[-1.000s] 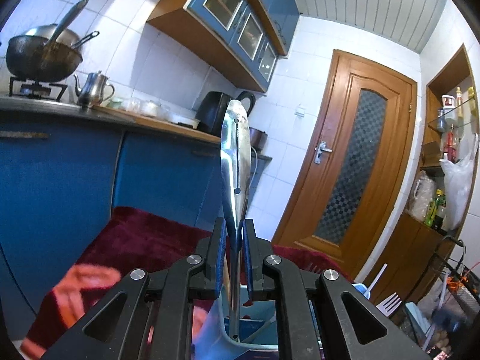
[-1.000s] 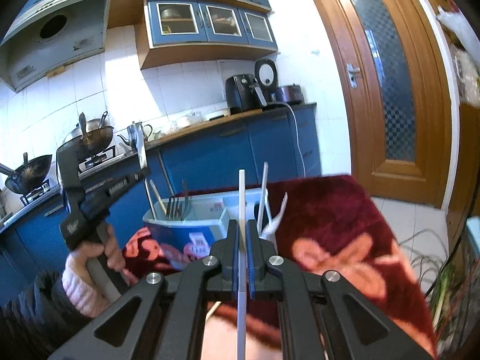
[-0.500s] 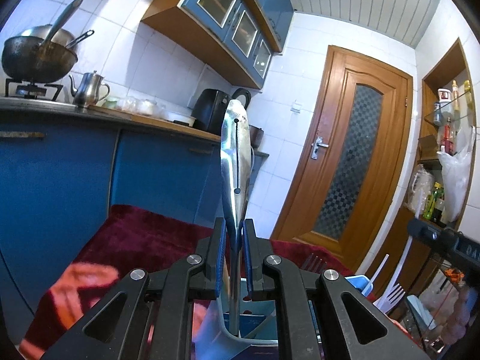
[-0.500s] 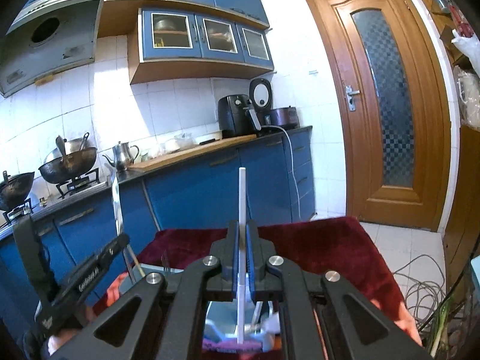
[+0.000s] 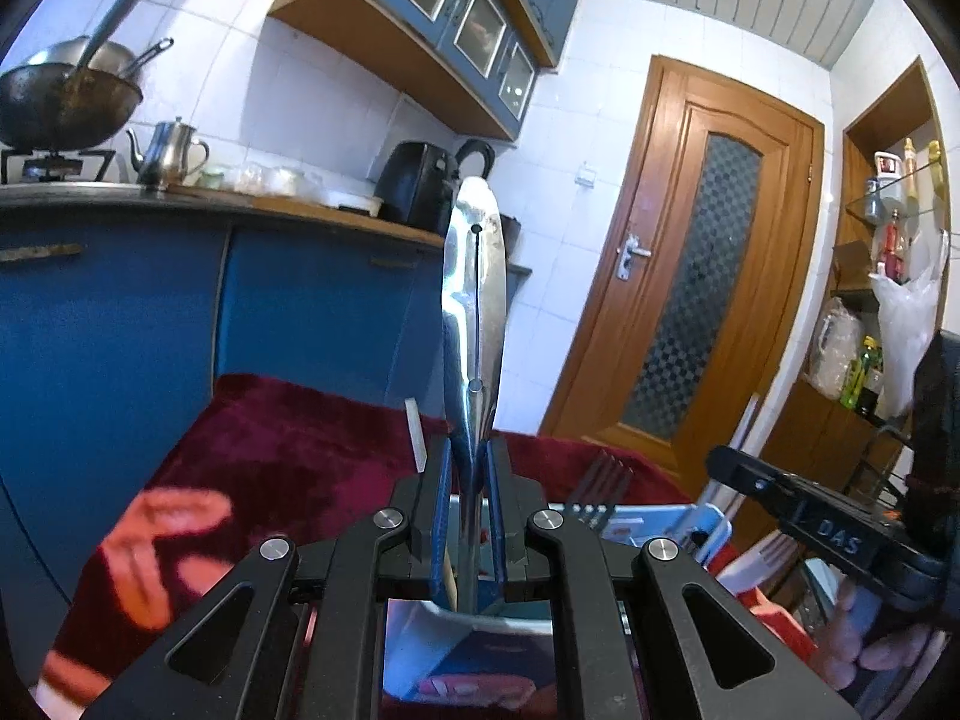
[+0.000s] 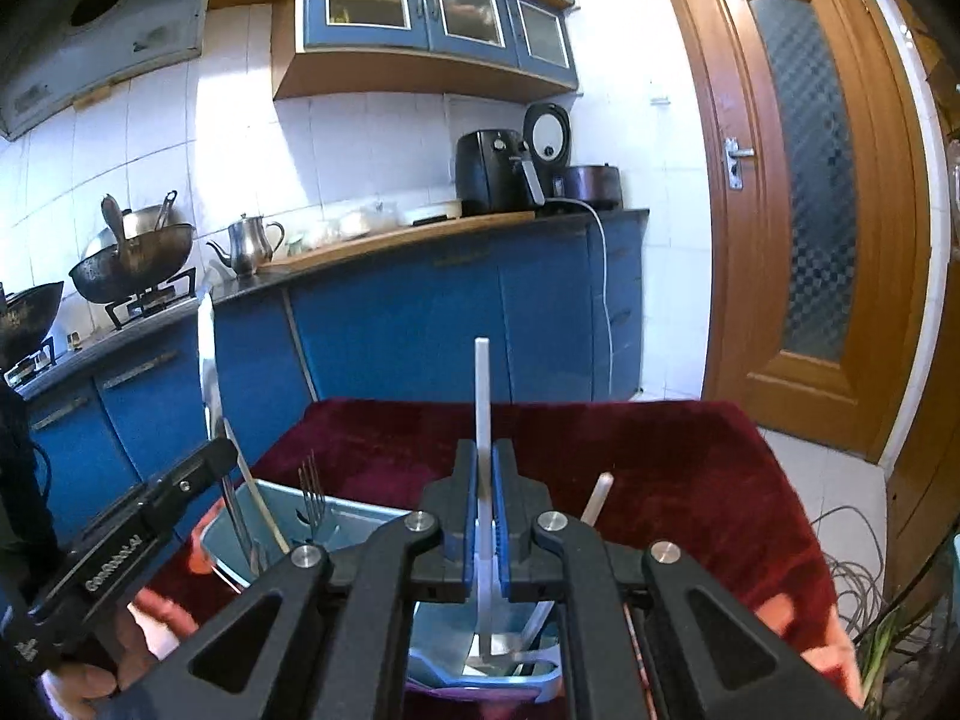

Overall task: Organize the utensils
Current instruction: 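Lower both utensils into the blue holder and open both tools, then move both tools back to the blanket, left tool toward the beige spoon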

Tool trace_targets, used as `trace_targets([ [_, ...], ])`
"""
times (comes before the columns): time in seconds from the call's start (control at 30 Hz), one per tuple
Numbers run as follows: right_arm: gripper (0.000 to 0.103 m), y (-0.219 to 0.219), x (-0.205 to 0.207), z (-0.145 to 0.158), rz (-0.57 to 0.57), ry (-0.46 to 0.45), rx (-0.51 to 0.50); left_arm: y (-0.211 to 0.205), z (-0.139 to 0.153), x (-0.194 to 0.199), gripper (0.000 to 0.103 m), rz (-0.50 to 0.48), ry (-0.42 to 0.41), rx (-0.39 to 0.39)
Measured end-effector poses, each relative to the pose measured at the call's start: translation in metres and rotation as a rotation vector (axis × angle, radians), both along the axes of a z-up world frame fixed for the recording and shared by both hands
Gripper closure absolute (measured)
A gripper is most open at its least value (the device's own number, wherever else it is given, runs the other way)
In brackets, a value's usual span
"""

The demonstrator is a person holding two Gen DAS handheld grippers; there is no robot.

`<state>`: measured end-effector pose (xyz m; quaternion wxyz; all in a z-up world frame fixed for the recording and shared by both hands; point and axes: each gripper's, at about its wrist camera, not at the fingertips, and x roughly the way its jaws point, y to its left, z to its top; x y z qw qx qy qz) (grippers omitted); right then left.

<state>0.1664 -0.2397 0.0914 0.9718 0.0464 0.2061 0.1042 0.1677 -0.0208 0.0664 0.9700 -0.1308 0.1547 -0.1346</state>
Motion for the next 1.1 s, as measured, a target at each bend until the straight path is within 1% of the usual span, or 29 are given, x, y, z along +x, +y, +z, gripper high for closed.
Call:
trace_targets([
  [0.07,0.095,-0.002,0.000,-0.002,0.002,0.008,0.019,0.000,-0.001,-0.001,0.092,-0.008,0.026,-0.003],
  [0.13,0.085,-0.005,-0.002,-0.001,-0.001,0.006,0.030,0.001,-0.001,-0.002,0.090,-0.012,0.045,-0.008],
  [0.2,0.078,-0.008,-0.006,0.001,-0.007,-0.004,0.044,0.002,-0.001,-0.004,0.085,-0.016,0.063,-0.010],
  [0.27,0.077,-0.012,-0.009,0.004,-0.006,-0.014,0.058,0.003,0.000,-0.005,0.076,-0.020,0.075,-0.006],
  [0.33,0.072,-0.013,-0.013,0.007,-0.013,-0.022,0.068,0.003,0.001,-0.009,0.075,-0.024,0.084,0.000],
  [0.57,0.070,-0.023,-0.032,0.015,-0.017,-0.049,0.123,0.004,0.005,-0.025,0.075,-0.030,0.104,0.020],
  [0.67,0.067,-0.027,-0.042,0.020,-0.019,-0.064,0.137,0.005,0.007,-0.033,0.075,-0.029,0.123,0.031],
  [0.87,0.065,-0.038,-0.068,0.027,-0.027,-0.083,0.174,0.003,0.013,-0.054,0.075,-0.051,0.149,0.095],
  [0.93,0.062,-0.043,-0.077,0.028,-0.029,-0.084,0.178,0.002,0.015,-0.061,0.075,-0.059,0.157,0.105],
  [1.1,0.062,-0.047,-0.100,0.029,-0.043,-0.081,0.157,0.000,0.015,-0.076,0.075,-0.078,0.184,0.120],
])
